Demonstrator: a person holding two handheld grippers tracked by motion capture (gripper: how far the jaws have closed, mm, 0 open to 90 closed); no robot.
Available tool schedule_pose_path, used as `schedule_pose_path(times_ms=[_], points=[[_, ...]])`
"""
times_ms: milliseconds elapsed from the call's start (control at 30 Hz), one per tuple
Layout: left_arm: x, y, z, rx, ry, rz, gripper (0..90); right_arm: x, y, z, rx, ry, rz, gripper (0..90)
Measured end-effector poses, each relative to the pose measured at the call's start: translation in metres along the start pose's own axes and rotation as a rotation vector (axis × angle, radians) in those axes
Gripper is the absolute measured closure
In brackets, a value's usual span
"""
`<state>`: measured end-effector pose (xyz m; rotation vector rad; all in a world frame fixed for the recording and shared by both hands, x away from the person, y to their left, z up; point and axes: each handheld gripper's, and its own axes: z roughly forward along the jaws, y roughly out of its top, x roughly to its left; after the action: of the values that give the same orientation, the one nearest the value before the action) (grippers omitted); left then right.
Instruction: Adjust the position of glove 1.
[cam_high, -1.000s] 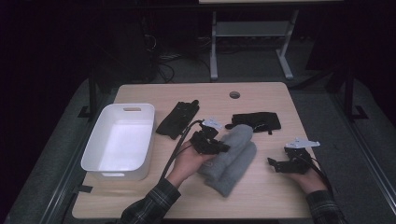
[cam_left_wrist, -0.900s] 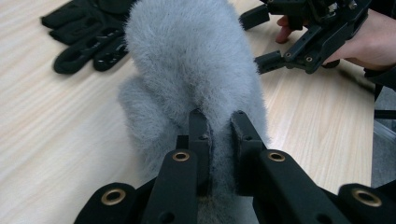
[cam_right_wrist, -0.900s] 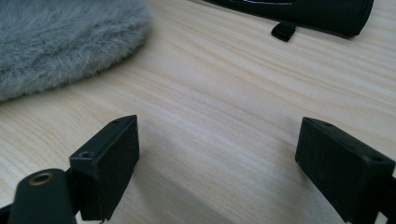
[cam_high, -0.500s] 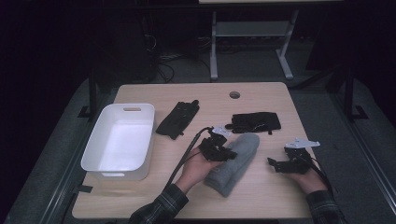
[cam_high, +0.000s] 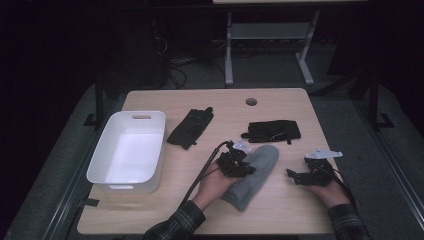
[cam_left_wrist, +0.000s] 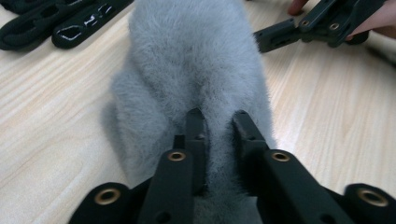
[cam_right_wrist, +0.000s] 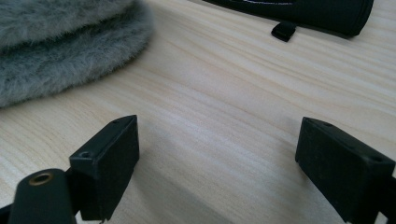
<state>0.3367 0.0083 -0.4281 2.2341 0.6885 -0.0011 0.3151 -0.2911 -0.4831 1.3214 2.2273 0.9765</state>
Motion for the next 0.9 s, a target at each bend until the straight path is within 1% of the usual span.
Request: schedule_pose_path(times_ms=[33, 67, 133, 200, 233, 267, 333, 367, 400, 433, 467, 500, 533, 567, 600, 633, 700, 733, 767, 833, 867, 900], points=[[0.0, 0.001, -0.004, -0.025, -0.001, -0.009, 71.2, 0.0, 0.0, 0.0, 0.0, 0.0, 0.001, 13.1], [0.0, 0.002, -0.007, -0.03, -0.002, -0.004, 69.2, 0.0, 0.0, 0.0, 0.0, 0.0, 0.0, 13.1], [0.001, 0.002, -0.009, -0.04, -0.006, -0.009, 65.9, 0.0, 0.0, 0.0, 0.0, 0.0, 0.0, 13.1], [0.002, 0.003, -0.016, -0.051, -0.012, -0.006, 64.9, 0.0, 0.0, 0.0, 0.0, 0.0, 0.001, 13.1], [0.002, 0.003, -0.019, -0.061, -0.014, -0.012, 63.0, 0.0, 0.0, 0.0, 0.0, 0.0, 0.001, 13.1], [0.003, 0.003, -0.023, -0.063, -0.015, -0.01, 61.3, 0.0, 0.0, 0.0, 0.0, 0.0, 0.0, 13.1], [0.003, 0.003, -0.029, -0.07, -0.012, -0.005, 60.2, 0.0, 0.0, 0.0, 0.0, 0.0, 0.0, 13.1], [0.004, 0.002, -0.034, -0.069, -0.004, 0.002, 60.5, 0.0, 0.0, 0.0, 0.0, 0.0, 0.001, 13.1], [0.004, 0.001, -0.037, -0.071, 0.004, 0.003, 62.0, 0.0, 0.0, 0.0, 0.0, 0.0, 0.0, 13.0], [0.005, -0.001, -0.041, -0.068, 0.017, 0.013, 66.7, 0.0, 0.0, 0.0, 0.0, 0.0, 0.001, 13.1], [0.006, -0.003, -0.044, -0.061, 0.028, 0.016, 78.2, 0.0, 0.0, 0.0, 0.0, 0.0, 0.001, 13.1], [0.009, -0.009, -0.051, -0.055, 0.052, 0.019, 83.8, 0.0, 0.0, 0.0, 0.0, 0.0, 0.0, 13.1], [0.009, -0.009, -0.051, -0.055, 0.052, 0.019, 87.1, 0.0, 0.0, 0.0, 0.0, 0.0, 0.0, 13.1], [0.011, -0.012, -0.054, -0.046, 0.066, 0.024, 87.1, 0.0, 0.0, 0.0, 0.0, 0.0, 0.0, 13.1], [0.012, -0.016, -0.057, -0.048, 0.079, 0.021, 89.3, 0.0, 0.0, 0.0, 0.0, 0.0, 0.001, 13.1], [0.014, -0.02, -0.06, -0.044, 0.093, 0.02, 89.3, 0.0, 0.0, 0.0, 0.0, 0.0, 0.001, 13.1], [0.017, -0.03, -0.065, -0.023, 0.115, 0.021, 89.3, 0.0, 0.0, 0.0, 0.0, 0.0, 0.001, 13.1], [0.019, -0.035, -0.066, -0.019, 0.121, 0.011, 89.2, 0.0, 0.0, 0.0, 0.0, 0.0, 0.001, 13.1], [0.021, -0.041, -0.067, -0.002, 0.121, 0.007, 89.2, 0.0, 0.0, 0.0, 0.0, 0.0, 0.001, 13.1], [0.025, -0.051, -0.065, 0.028, 0.113, -0.014, 89.2, 0.0, 0.0, 0.0, 0.0, 0.0, 0.001, 13.0], [0.025, -0.056, -0.063, 0.029, 0.103, -0.032, 89.2, 0.0, 0.0, 0.0, 0.0, 0.0, 0.002, 13.1], [0.026, -0.06, -0.062, 0.044, 0.092, -0.028, 89.2, 0.0, 0.0, 0.0, 0.0, 0.0, 0.002, 13.1]])
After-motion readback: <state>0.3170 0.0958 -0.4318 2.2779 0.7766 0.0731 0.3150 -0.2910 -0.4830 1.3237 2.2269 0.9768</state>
